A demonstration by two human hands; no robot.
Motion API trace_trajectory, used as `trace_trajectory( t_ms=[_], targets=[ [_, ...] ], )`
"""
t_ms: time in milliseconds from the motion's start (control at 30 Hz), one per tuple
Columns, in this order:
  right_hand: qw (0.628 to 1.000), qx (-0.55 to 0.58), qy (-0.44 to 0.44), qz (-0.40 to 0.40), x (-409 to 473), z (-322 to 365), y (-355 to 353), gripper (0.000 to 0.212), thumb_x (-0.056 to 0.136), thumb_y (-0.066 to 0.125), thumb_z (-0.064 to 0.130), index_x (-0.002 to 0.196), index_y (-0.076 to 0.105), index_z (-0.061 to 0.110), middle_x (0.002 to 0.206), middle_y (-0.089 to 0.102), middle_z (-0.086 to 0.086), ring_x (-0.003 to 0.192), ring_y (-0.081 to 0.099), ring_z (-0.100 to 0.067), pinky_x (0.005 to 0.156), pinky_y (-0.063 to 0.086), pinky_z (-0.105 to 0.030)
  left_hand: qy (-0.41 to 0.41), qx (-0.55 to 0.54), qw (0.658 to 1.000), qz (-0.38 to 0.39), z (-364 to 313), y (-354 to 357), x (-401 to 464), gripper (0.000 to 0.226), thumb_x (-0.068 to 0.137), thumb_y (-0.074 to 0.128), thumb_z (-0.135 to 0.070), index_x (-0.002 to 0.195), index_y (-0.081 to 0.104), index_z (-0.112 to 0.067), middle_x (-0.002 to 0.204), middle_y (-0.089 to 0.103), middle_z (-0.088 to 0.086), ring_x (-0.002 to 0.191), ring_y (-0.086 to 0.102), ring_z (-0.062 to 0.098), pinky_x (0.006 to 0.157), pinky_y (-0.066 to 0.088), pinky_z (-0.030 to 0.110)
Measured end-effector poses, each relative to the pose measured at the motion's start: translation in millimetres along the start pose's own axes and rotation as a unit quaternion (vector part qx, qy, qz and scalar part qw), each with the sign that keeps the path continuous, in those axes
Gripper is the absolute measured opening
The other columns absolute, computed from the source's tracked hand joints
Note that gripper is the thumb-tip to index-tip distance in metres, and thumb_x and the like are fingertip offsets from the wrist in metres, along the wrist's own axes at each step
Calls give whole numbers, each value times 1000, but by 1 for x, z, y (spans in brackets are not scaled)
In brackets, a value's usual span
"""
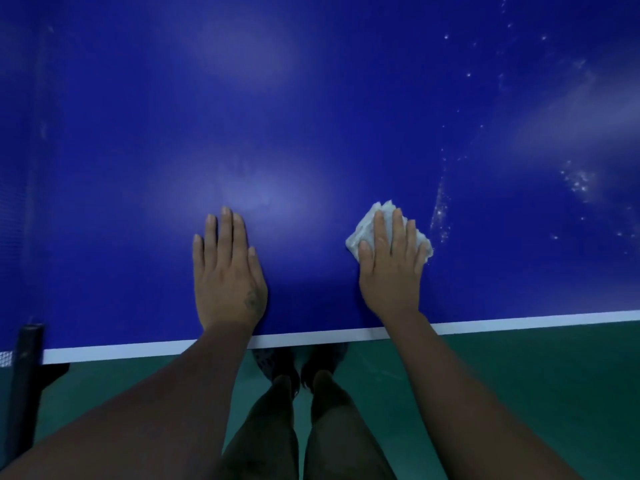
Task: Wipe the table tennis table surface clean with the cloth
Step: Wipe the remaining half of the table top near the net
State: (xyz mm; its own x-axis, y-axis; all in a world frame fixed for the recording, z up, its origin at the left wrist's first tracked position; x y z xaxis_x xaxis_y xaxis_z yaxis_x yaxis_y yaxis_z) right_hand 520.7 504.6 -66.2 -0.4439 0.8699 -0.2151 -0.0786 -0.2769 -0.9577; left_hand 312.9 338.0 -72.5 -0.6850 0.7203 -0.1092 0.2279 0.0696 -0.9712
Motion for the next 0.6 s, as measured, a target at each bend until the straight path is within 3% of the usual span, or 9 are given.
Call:
trace_trajectory(
  t_ms=[133, 200, 367, 500, 600],
  targets=[
    [997, 40, 69, -19, 58, 12, -10, 63, 113, 18, 52, 172, 6, 30, 180, -3, -2, 165, -6, -29, 130, -6, -61, 1, -21, 1000, -20, -2, 2, 2, 60, 113, 21, -31, 168, 19, -6, 177, 13, 7, 165, 4, 25, 134, 7, 49],
    [998, 43, 48, -6, 89, 28, -12, 64, 114, 19, 52, 172, 2, 31, 180, -8, -1, 165, -10, -28, 130, -8, -61, 5, -22, 999, -28, -2, 3, 2, 59, 113, 22, -30, 168, 21, -5, 177, 15, 8, 165, 5, 26, 134, 8, 50],
    [990, -4, -140, 3, 99, 73, 0, 64, 113, 22, 52, 172, 11, 30, 180, 1, -1, 165, -2, -31, 130, -1, -63, 4, -11, 999, -34, -2, 6, 3, 59, 114, 23, -29, 168, 20, -6, 177, 14, 7, 165, 4, 27, 134, 7, 49],
    [951, -59, -305, 8, 15, 75, 11, 61, 115, 29, 45, 171, 19, 24, 179, 11, -7, 165, 7, -33, 129, 10, -65, 5, 5, 999, -40, -2, 6, 2, 58, 114, 23, -28, 168, 19, -7, 178, 13, 6, 165, 5, 26, 134, 5, 47],
    [918, -79, -384, 58, -40, 59, 16, 61, 114, 29, 46, 171, 19, 27, 179, 12, -5, 165, 8, -32, 131, 8, -62, 6, 6, 999, -44, -1, 6, 2, 58, 114, 26, -27, 168, 19, -8, 177, 14, 6, 165, 6, 26, 134, 4, 46]
  ],
)
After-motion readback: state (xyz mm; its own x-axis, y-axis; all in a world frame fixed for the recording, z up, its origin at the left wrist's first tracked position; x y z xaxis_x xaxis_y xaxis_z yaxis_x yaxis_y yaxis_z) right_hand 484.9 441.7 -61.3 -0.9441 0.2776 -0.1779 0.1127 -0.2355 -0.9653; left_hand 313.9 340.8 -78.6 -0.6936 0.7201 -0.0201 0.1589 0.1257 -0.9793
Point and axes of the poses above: each hand's wrist, its own x-axis towards the middle knuckle, its own y-axis out of the palm, z = x × y, the point moved 4 cm from there along x, towards the middle knuckle
